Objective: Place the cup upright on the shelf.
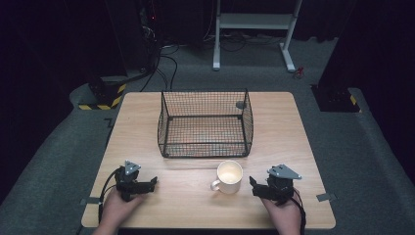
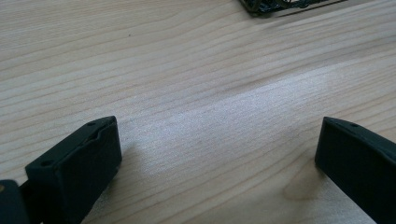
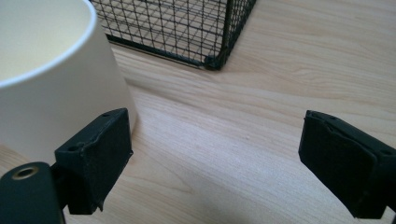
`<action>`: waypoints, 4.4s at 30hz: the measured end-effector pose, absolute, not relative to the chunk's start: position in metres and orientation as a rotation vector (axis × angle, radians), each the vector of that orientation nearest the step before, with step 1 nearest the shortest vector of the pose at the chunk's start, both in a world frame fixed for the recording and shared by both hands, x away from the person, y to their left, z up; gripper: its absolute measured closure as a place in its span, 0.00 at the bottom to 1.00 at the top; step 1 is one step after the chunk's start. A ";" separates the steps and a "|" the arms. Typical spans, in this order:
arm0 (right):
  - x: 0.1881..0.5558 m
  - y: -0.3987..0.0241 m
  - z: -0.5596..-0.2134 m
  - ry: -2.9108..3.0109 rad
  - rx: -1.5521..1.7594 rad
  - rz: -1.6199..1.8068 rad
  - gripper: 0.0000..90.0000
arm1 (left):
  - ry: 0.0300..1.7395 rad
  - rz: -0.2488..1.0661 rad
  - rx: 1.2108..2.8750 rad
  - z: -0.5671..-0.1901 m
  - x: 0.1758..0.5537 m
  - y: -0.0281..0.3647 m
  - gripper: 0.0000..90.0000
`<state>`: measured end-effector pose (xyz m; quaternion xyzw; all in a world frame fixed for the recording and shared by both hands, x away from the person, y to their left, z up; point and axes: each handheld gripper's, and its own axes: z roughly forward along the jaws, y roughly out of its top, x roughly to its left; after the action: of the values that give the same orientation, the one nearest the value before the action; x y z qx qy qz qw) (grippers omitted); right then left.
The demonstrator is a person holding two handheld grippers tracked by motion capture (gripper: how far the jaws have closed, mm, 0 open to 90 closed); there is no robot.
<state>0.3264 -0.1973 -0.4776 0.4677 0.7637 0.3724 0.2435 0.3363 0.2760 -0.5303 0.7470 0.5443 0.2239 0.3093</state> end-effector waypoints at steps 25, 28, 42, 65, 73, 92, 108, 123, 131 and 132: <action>0.311 -0.166 -0.446 2.122 1.153 1.169 0.12 | 1.436 0.590 1.971 -0.530 0.336 0.276 0.01; 0.310 -0.157 -0.445 2.141 1.136 1.182 0.11 | 1.436 0.590 1.972 -0.530 0.336 0.276 0.01; 0.318 -0.132 -0.440 2.196 1.093 1.174 0.11 | 1.437 0.591 1.973 -0.530 0.336 0.276 0.01; 0.332 -0.109 -0.446 2.267 1.081 1.069 0.11 | 1.437 0.591 1.972 -0.530 0.336 0.276 0.01; 0.335 -0.108 -0.453 2.280 1.099 1.074 0.10 | 1.437 0.591 1.972 -0.530 0.336 0.276 0.01; 0.340 -0.110 -0.459 2.302 1.079 1.097 0.10 | 1.437 0.590 1.972 -0.530 0.336 0.276 0.01; 0.342 -0.111 -0.463 2.310 1.072 1.110 0.09 | 1.436 0.590 1.972 -0.530 0.336 0.276 0.01; 0.345 -0.112 -0.463 2.333 1.135 1.123 0.09 | 1.436 0.590 1.972 -0.530 0.336 0.276 0.01; 0.345 -0.111 -0.462 2.337 1.149 1.108 0.09 | 1.436 0.590 1.972 -0.530 0.336 0.276 0.01; 0.345 -0.111 -0.462 2.337 1.153 1.109 0.09 | 1.436 0.590 1.973 -0.530 0.336 0.276 0.01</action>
<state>0.3453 -0.1108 -0.4618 0.4024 0.8152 0.3870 0.1540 0.3357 0.2760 -0.5304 0.7470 0.5439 0.2234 0.3104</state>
